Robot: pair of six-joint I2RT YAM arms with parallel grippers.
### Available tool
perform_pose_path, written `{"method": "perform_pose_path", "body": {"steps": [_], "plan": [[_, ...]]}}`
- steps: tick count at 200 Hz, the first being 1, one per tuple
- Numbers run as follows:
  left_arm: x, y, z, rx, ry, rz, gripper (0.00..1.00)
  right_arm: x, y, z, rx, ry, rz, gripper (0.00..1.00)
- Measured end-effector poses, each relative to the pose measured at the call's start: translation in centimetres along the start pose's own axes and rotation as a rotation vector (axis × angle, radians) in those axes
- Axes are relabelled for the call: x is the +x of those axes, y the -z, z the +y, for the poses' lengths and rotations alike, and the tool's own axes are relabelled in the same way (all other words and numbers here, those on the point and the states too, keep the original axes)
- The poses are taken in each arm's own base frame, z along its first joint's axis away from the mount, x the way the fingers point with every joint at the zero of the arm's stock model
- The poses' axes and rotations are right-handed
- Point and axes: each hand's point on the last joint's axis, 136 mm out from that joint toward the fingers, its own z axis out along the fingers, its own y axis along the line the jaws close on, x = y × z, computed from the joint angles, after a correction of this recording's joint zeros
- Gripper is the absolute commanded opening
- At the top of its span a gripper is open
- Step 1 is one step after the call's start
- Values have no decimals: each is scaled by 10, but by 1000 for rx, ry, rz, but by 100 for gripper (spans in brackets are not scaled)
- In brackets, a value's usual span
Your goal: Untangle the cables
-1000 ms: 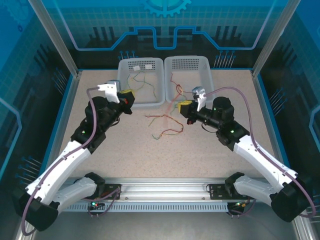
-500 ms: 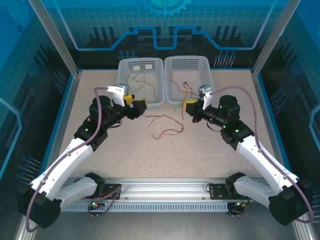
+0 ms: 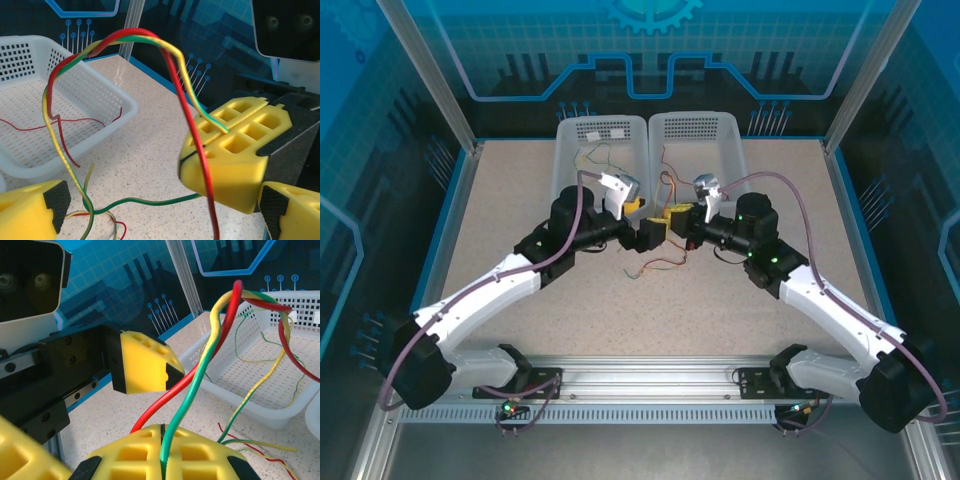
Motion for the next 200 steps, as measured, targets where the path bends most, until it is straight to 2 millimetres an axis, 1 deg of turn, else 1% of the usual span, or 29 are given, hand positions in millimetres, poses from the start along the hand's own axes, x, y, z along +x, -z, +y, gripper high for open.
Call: {"method": "perform_pose_path", "body": {"steps": [25,41,49,54,64,75,79,89,100,115,134,140,146,164,178,187,200], "plan": [[0,-7,-3,13,-5,-3,97,-4,0,-3,19,-19,-20,0],[0,-11,-2,15,-6,-4,89,-4,0,-7,41,-31,-24,0],[2,-14,-2,19,-6,-3,83,-3,0,-9,50,-36,-24,0],[1,-15,-3,24,-10,-6,77,-3,-1,-10,54,-40,-24,0],[2,-17,-4,33,-13,-6,59,-2,-2,-14,70,-47,-25,0],[1,-18,-8,47,-28,-13,45,-1,-3,-16,79,-54,-24,0],[1,-19,-10,54,-34,-14,42,-1,-3,-17,85,-56,-25,0],[1,-19,-14,62,-38,-17,38,-1,-3,-20,94,-62,-25,0],[1,-20,-15,65,-49,-22,27,-1,-3,-21,101,-62,-27,0],[3,-18,-14,58,-50,-31,18,0,-3,-23,110,-62,-27,0],[6,-15,-14,45,-60,-34,0,2,-3,-24,114,-64,-24,0],[5,-13,-13,31,-64,-39,0,2,-3,-24,114,-64,-23,0],[5,-12,-7,-9,-66,-46,0,2,-3,-21,98,-62,-21,0],[12,-3,27,-155,-53,-49,0,-2,1,-8,54,-43,-29,0],[21,5,48,-239,-40,-41,0,-5,4,-3,35,-30,-35,0],[24,10,57,-274,-35,-39,0,-5,5,-1,29,-23,-35,0],[23,16,63,-302,-33,-49,0,-5,5,-1,26,-20,-31,0]]}}
